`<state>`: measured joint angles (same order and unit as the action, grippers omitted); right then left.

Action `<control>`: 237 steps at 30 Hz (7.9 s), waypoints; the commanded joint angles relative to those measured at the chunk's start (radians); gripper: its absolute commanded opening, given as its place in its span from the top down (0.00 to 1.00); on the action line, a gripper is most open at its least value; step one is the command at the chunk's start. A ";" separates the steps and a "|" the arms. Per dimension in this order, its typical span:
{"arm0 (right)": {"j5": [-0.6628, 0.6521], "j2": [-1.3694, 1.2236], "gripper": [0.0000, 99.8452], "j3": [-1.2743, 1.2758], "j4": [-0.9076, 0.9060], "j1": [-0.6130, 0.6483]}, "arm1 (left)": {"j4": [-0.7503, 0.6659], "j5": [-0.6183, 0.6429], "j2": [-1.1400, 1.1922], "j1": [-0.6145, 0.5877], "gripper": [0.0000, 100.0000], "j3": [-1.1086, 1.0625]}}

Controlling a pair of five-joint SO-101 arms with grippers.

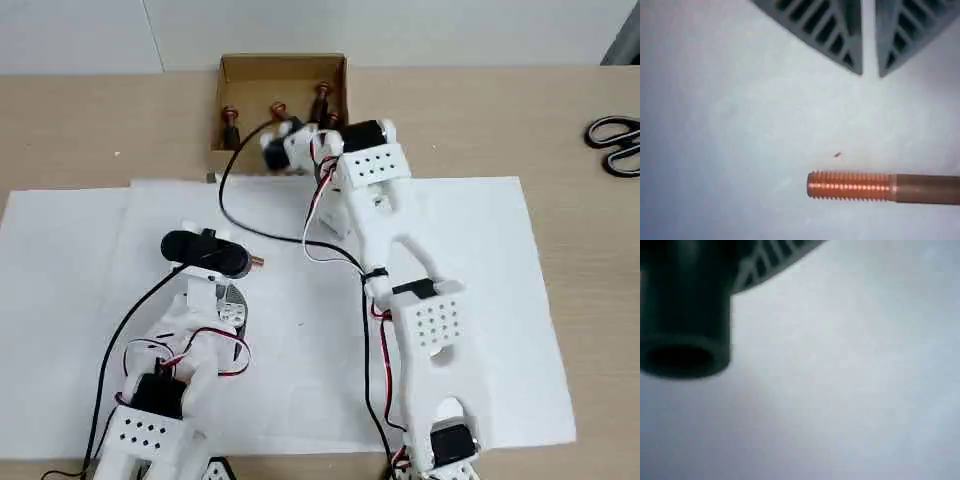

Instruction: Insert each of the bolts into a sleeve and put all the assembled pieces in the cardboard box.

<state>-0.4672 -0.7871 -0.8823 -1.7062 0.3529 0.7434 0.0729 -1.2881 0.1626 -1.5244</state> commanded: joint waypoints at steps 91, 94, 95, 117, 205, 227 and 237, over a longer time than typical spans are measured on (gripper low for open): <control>0.063 0.595 0.78 1.020 0.140 -0.108 | 0.333 -0.066 -0.002 -0.080 0.99 0.191; 0.063 0.651 0.78 1.017 0.111 -0.082 | 0.330 -0.066 -0.002 -0.080 0.99 0.191; 0.063 0.670 0.78 1.017 0.108 -0.077 | 0.330 -0.066 -0.002 -0.080 0.99 0.191; 0.063 0.470 0.80 1.017 0.254 -0.077 | 0.328 -0.066 -0.002 -0.080 0.99 0.188; 0.100 1.007 1.00 1.277 0.062 -0.460 | 0.842 1.254 1.588 -0.107 0.99 1.762; 0.100 1.009 1.00 1.277 0.097 -0.492 | 0.813 1.171 1.749 -0.204 0.82 1.767; 0.100 1.006 1.00 1.277 0.099 -0.495 | 0.839 1.171 1.720 -0.203 0.82 1.833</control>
<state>-0.3705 0.1811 0.4035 -1.6172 -0.1350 1.5689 1.2513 0.4764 -0.0430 0.2371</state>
